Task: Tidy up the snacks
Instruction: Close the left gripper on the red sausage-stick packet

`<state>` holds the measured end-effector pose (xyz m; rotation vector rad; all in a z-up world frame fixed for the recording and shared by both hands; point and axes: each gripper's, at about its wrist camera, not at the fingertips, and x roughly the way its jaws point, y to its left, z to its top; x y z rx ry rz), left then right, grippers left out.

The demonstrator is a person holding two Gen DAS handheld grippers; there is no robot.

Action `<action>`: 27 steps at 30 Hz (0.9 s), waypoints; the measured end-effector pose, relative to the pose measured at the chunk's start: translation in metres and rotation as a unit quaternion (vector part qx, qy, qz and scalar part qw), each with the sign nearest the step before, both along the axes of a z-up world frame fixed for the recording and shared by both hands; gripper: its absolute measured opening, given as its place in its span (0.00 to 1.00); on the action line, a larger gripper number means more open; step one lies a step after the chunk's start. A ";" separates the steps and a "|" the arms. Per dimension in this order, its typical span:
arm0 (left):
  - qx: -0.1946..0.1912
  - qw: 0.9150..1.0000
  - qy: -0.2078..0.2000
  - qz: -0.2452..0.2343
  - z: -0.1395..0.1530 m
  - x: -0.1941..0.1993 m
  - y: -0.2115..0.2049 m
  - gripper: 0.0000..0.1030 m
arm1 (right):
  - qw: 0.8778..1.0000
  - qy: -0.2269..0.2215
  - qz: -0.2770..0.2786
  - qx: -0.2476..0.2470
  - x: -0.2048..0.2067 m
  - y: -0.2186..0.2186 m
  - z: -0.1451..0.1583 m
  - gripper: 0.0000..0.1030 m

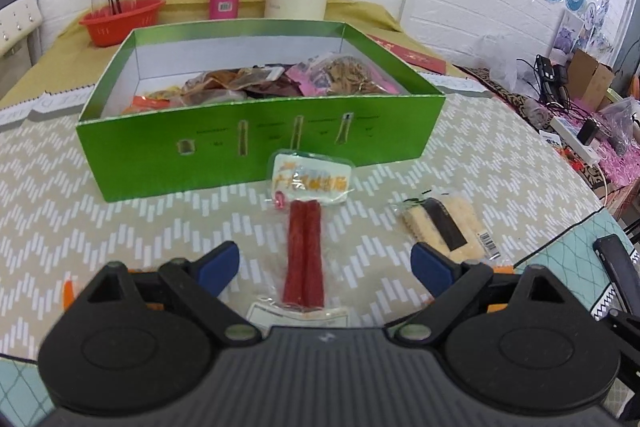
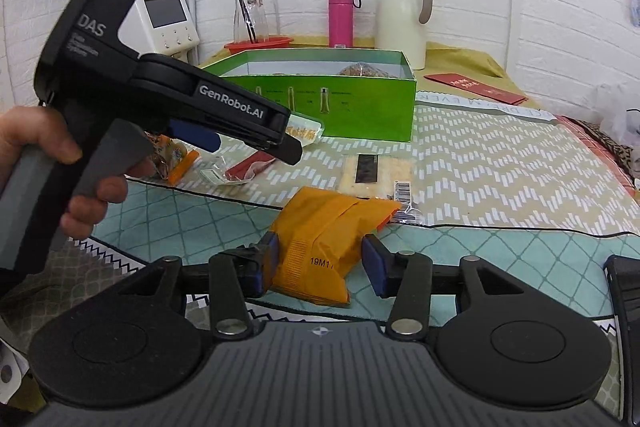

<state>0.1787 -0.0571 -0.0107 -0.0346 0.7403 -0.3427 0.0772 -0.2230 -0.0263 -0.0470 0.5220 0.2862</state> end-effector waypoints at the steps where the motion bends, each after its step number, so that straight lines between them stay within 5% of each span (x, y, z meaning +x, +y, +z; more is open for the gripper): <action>1: 0.001 1.000 0.000 0.003 -0.001 0.001 0.000 0.90 | 1.000 0.001 -0.002 -0.001 0.000 0.001 0.000 0.77; 8: 0.013 1.000 -0.005 0.000 -0.004 0.004 -0.003 0.90 | 1.000 0.008 -0.012 -0.002 0.003 0.004 0.000 0.91; 20: 0.025 1.000 -0.004 -0.016 -0.010 0.004 -0.009 0.89 | 1.000 0.009 -0.019 -0.013 0.003 0.011 -0.002 1.00; 23: 0.033 0.999 -0.008 -0.022 -0.012 0.003 -0.011 0.75 | 1.000 0.012 -0.019 -0.006 0.003 0.008 -0.002 1.00; 25: 0.037 0.999 -0.010 -0.022 -0.012 0.003 -0.010 0.54 | 1.000 0.011 -0.021 -0.005 0.002 0.007 -0.001 1.00; 27: 0.038 0.999 -0.012 -0.018 -0.011 0.003 -0.009 0.44 | 1.000 0.012 -0.022 -0.003 0.002 0.006 -0.001 1.00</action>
